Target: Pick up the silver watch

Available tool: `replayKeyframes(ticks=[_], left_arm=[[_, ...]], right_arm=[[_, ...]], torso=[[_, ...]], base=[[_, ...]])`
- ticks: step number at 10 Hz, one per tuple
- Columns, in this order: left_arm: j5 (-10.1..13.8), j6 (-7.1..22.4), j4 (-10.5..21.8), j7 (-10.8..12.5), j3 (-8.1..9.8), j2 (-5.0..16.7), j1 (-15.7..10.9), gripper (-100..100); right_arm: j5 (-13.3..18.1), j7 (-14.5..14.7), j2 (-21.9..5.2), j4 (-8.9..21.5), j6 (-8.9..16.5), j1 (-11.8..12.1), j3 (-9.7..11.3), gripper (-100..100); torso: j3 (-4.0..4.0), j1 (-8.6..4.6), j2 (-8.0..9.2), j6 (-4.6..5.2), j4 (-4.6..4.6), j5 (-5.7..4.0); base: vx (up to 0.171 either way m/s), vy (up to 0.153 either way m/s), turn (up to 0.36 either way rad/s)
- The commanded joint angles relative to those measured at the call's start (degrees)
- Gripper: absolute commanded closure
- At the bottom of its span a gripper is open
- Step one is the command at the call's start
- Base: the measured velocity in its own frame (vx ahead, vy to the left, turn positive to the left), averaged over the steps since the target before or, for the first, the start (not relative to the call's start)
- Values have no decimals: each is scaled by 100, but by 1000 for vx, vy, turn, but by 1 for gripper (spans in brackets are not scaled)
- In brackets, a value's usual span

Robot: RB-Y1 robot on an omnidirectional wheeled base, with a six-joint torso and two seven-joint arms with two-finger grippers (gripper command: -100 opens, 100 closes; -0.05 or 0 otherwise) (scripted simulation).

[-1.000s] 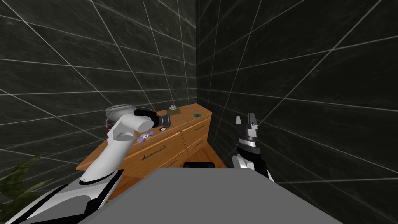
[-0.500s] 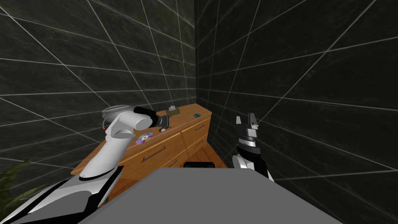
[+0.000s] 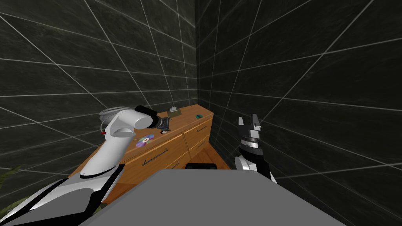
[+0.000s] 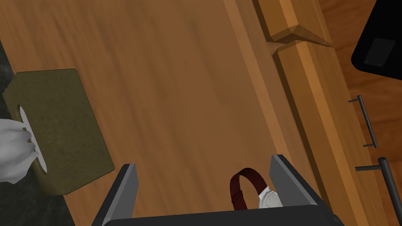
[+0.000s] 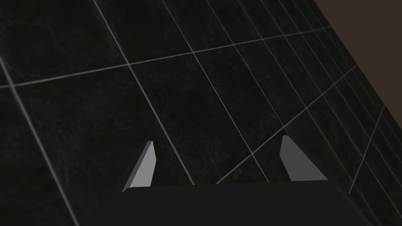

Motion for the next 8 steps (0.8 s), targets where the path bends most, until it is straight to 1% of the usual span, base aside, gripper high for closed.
replayKeyframes(ticks=[1,2,3,4,5,6,7,8], left_arm=[[20,237,15,13,-4,13,-33,-100],[73,416,44,29,10,45,-91,-100],[73,514,44,29,10,45,-91,-100],[115,721,74,41,20,68,-137,-100],[115,769,74,41,20,68,-137,-100],[148,985,102,48,25,83,-173,-100],[172,1132,129,52,26,91,-196,-100],[172,1213,129,52,26,91,-196,-100]], right_arm=[[0,0,0,0,0,0,0,0],[0,0,0,0,0,0,0,0],[0,0,0,0,0,0,0,0],[0,0,0,0,0,0,0,0],[0,0,0,0,0,0,0,0],[0,0,0,0,0,0,0,0],[0,0,0,0,0,0,0,0],[0,0,0,0,0,0,0,0]], torso=[[0,0,0,0,0,0],[0,0,0,-1,0,1],[0,1,1,0,0,0],[1,-2,1,-1,0,0],[0,0,1,0,0,0],[0,-2,0,-1,0,0],[0,-2,-1,0,0,0],[0,0,0,0,0,0]], base=[[-1,30,-26],[-2,33,-33],[-4,26,-26],[-3,29,-35],[0,25,-19],[2,25,-24],[-2,32,-37],[-3,25,-14]])
